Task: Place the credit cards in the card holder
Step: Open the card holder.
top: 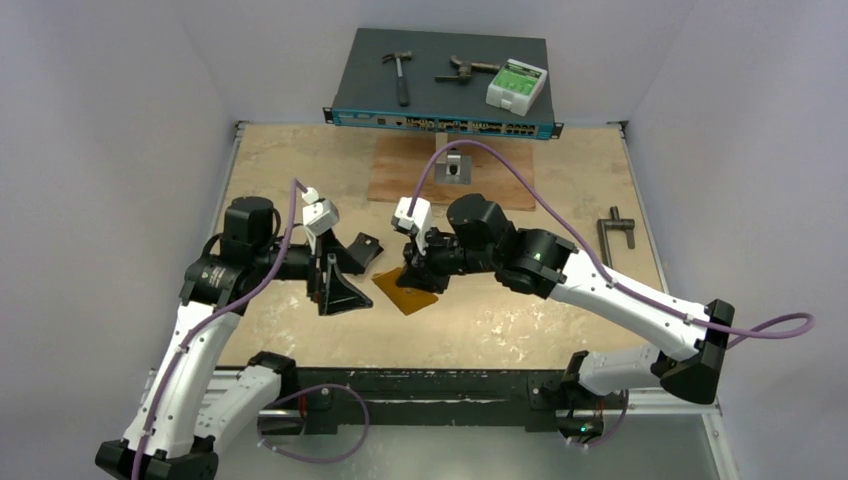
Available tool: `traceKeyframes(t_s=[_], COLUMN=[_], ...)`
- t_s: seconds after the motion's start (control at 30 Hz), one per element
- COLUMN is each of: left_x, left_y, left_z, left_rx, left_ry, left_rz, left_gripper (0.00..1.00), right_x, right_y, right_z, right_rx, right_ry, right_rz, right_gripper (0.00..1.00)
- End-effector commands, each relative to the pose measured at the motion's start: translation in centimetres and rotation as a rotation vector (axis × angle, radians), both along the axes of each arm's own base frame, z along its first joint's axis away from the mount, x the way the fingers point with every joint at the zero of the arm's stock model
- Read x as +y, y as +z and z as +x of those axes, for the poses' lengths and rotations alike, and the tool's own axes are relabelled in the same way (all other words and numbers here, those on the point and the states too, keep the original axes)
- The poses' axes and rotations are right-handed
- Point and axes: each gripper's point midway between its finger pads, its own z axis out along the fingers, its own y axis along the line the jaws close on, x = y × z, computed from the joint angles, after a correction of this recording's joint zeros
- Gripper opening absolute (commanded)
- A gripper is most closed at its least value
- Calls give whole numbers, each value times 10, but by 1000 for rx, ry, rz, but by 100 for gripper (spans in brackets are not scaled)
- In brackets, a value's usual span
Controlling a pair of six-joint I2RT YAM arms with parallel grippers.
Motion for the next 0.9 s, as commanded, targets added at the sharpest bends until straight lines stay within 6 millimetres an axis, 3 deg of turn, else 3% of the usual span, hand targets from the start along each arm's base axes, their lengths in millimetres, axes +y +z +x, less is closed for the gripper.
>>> traceKeyframes(t_s=[0.0,0.27,0.4,0.47,0.57,0.73,0.77,0.83,0.87], left_x=[4,-9,-11,-10,-8,-8,-7,-7,-7], left_y=[-6,0,10,12,11,11,10,10,9], left_z=[9,-6,-16,-21,-26,-22,-21,-19,-16], left_rx=[-63,75,81,80,56,50,46,36,28], left_ry=[2,-115,-159,-170,-185,-169,-161,-144,-125], left_rz=[42,-88,-143,-150,-138,-121,-115,-107,-100], left_gripper=[100,100,92,82,58,7,1,0,0], right_x=[0,22,38,40,40,40,40,40,40], right_y=[48,66,65,67,71,70,69,71,73], right_z=[-28,-26,-22,-21,-24,-24,-23,-18,-12], right_rx=[-24,-35,-60,-65,-67,-84,-84,-85,-97], right_ry=[133,171,170,169,179,186,183,156,124], right_rz=[127,209,194,198,206,184,180,180,177], right_gripper=[0,0,0,0,0,0,0,2,16])
